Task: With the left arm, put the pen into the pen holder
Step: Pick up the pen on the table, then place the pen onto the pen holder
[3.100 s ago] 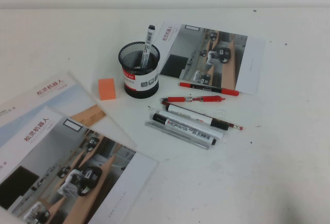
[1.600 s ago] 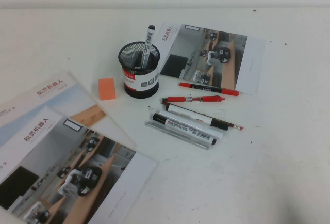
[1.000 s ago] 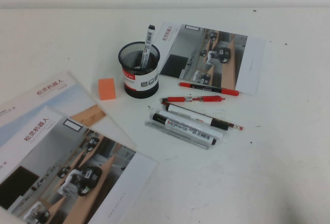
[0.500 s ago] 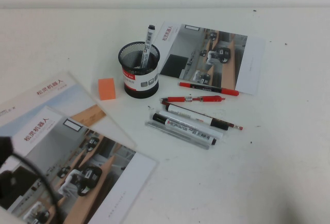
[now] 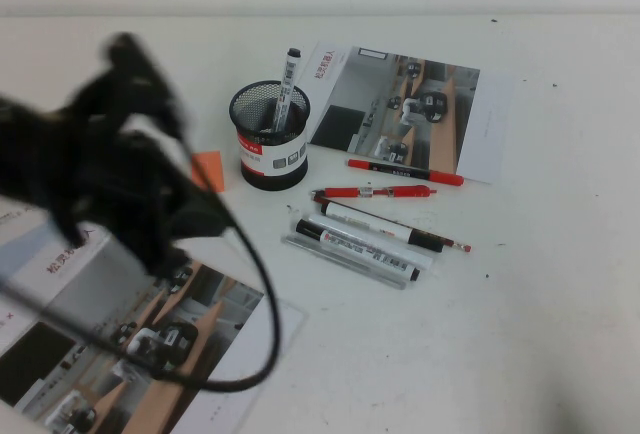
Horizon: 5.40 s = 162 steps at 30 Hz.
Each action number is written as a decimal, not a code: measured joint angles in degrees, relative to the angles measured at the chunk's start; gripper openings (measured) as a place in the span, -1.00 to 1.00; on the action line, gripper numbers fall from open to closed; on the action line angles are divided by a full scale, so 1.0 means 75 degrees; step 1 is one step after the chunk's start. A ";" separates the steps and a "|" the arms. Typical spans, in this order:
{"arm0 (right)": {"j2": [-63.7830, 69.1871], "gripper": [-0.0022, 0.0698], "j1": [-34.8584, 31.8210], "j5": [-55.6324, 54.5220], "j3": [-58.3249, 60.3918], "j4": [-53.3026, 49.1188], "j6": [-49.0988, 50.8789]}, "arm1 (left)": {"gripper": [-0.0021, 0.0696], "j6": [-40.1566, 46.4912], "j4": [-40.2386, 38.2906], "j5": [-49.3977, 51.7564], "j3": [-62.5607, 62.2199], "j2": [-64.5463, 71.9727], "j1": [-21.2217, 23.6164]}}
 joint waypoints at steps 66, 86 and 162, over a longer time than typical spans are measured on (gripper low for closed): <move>0.0000 -1.00 0.0000 0.0000 0.0000 0.0118 0.0000 | -0.13 0.2176 0.3992 0.1254 -0.5920 0.6396 -0.3015; 0.0000 -1.00 0.0000 0.0000 0.0000 0.0148 0.0000 | -0.13 0.2176 0.4049 0.1168 -0.5984 0.6853 -0.3015; 0.0000 -1.00 0.0000 0.0000 0.0000 0.0148 0.0000 | -0.82 -0.9098 0.5147 -1.3685 0.1142 0.3236 -0.1646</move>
